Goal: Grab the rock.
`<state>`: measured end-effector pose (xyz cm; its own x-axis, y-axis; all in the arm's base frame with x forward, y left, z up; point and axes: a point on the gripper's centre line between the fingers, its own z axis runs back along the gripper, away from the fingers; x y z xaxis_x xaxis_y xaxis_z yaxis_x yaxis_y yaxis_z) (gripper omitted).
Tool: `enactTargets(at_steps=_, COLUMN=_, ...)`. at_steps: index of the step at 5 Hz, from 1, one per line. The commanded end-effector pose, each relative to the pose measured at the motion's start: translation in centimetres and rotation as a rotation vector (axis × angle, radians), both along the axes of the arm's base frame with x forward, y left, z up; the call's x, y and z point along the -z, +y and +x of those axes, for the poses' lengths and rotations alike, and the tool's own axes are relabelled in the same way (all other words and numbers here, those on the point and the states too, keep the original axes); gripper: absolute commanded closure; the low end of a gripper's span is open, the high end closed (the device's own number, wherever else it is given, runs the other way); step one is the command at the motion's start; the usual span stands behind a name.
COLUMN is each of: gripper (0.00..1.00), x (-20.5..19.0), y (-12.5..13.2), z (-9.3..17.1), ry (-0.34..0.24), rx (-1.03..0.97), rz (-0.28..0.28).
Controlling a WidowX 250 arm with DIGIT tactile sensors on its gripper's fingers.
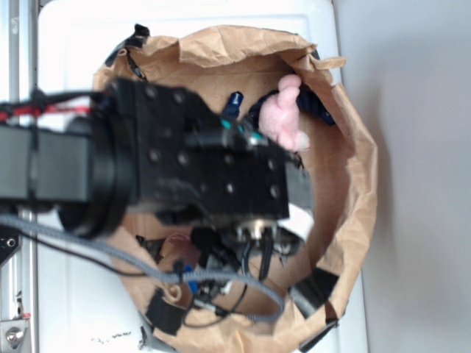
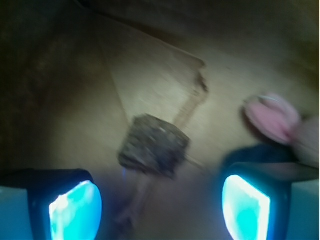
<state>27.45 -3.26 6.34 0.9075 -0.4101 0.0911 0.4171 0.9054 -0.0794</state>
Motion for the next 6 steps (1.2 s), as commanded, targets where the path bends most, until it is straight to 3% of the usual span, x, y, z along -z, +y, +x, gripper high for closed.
enactTargets(at_steps=1, gripper=0.00, x=1.9, y=-4.3, z=1.4, ry=-0.026, rx=0.040, rz=0.030)
enactTargets(at_steps=2, gripper=1.00, x=4.4, y=-4.5, z=1.6, ry=0.016, rx=0.024, rz=0.093)
enactTargets(at_steps=3, gripper=1.00, x=3.7, y=-4.1, z=1.4, ry=0.008, rx=0.034, rz=0.079)
enactTargets(at_steps=4, gripper=1.00, x=0.8, y=-3.1, z=1.0, ry=-0.016, rx=0.022, rz=0.022)
enactTargets(at_steps=6, gripper=1.00, x=-8.4, y=1.6, z=-0.9, ry=-0.098, rx=-0.121, rz=-0.040)
